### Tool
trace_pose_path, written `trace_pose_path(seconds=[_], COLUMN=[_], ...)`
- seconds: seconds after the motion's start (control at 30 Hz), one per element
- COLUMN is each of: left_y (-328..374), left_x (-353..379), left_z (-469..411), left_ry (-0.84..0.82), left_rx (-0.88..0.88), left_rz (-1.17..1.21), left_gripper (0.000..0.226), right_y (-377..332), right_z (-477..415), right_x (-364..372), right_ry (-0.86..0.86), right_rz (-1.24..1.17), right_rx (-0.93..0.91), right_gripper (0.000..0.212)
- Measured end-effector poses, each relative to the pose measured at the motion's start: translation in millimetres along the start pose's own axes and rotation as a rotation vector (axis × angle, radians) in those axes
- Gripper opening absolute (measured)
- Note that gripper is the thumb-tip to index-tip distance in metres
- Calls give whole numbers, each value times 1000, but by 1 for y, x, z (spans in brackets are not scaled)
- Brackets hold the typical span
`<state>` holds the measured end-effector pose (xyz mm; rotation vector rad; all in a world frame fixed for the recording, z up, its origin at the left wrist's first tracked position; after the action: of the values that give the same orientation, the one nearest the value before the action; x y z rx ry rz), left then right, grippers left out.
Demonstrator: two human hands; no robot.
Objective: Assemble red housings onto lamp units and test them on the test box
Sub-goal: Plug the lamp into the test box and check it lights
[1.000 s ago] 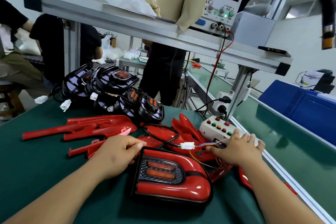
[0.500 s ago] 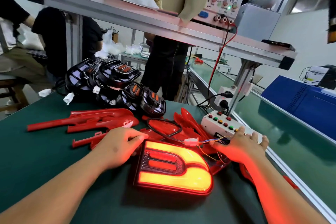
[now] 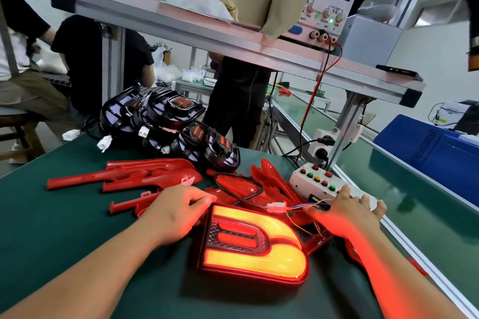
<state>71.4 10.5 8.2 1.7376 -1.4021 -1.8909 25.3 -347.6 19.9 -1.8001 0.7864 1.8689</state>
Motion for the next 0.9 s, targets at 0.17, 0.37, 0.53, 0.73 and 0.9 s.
trace_pose_path(seconds=[0.17, 0.37, 0.53, 0.73, 0.9], left_y=[-2, -4, -9, -8, -9], left_x=[-1, 0, 1, 0, -2], left_z=[0, -1, -4, -4, -4], left_ry=[-1, 9, 3, -2, 24], left_rx=[-20, -30, -40, -27, -18], left_rz=[21, 24, 44, -14, -20], left_gripper=[26, 24, 22, 24, 25], right_y=[-21, -62, -63, -60, -64], right_z=[-5, -16, -29, -29, -26], right_x=[-11, -17, -9, -6, -8], right_ry=[107, 79, 5, 51, 30], right_rz=[31, 27, 81, 208, 240], right_rx=[-153, -392, -304, -325, -330], right_gripper=[121, 91, 108, 112, 111])
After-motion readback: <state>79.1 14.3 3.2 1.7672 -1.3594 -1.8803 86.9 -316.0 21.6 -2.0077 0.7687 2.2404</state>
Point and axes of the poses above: each hand's wrist, its own z-axis away from the middle knuckle, its own x-axis out of the palm, y = z × x, the point moved 7 cm from there along -z, towards the middle knuckle, and after that the axes turned 6 degrees about -y, right-handed, at the moved point
